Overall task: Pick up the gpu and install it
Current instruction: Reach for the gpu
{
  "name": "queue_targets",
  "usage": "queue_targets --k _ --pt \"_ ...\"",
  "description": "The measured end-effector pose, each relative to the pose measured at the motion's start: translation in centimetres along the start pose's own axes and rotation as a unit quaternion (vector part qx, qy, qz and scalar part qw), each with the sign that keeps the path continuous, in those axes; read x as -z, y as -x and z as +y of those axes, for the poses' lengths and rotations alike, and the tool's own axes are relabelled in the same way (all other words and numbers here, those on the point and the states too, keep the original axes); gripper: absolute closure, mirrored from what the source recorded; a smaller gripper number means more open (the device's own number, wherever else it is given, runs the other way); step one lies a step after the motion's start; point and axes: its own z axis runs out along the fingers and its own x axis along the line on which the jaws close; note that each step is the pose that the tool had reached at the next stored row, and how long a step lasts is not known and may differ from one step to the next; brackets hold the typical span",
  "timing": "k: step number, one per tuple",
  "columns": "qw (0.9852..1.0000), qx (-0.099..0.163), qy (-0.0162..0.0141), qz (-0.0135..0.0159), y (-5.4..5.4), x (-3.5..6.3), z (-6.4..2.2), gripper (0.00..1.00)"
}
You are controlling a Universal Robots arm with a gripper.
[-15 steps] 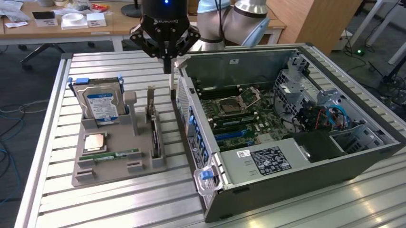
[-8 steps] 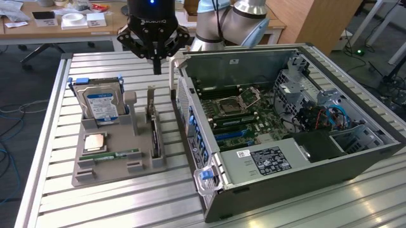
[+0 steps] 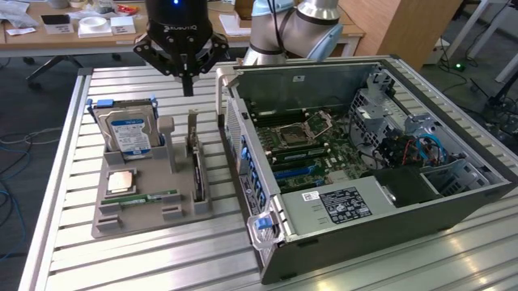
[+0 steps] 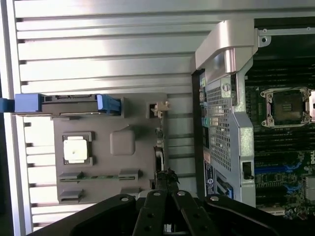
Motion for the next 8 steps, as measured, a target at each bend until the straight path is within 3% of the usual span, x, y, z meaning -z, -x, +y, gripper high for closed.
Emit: queue_targets --k 8 --pt "1.0000 0.000 0.0000 0.0001 -0.20 0.01 -0.04 0.89"
